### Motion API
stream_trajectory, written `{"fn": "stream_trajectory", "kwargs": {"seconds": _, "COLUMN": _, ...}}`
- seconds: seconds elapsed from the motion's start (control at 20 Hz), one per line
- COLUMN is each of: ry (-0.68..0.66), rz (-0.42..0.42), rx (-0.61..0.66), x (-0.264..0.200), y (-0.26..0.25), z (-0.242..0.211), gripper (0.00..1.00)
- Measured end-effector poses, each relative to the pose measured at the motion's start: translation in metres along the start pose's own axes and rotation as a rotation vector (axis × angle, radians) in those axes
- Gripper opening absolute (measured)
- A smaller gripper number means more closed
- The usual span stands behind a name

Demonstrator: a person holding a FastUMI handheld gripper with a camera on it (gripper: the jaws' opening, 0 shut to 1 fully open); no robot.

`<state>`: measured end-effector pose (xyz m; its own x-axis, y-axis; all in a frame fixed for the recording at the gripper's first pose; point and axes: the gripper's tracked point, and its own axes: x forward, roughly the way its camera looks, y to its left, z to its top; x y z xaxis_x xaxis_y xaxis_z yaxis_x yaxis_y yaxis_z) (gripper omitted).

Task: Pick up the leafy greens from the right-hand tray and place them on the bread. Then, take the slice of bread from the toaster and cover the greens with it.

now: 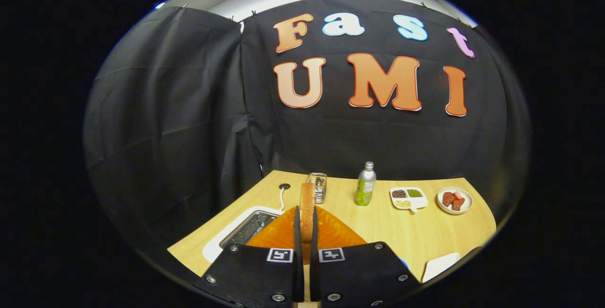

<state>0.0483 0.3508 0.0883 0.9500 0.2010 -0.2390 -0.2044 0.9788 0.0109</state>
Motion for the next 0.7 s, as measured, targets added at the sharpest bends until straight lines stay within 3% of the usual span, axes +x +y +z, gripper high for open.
{"fn": "stream_trajectory", "kwargs": {"seconds": 0.7, "ry": 0.157, "rz": -0.016, "rx": 0.022, "x": -0.009, "y": -0.056, "z": -0.119, "gripper": 0.05}}
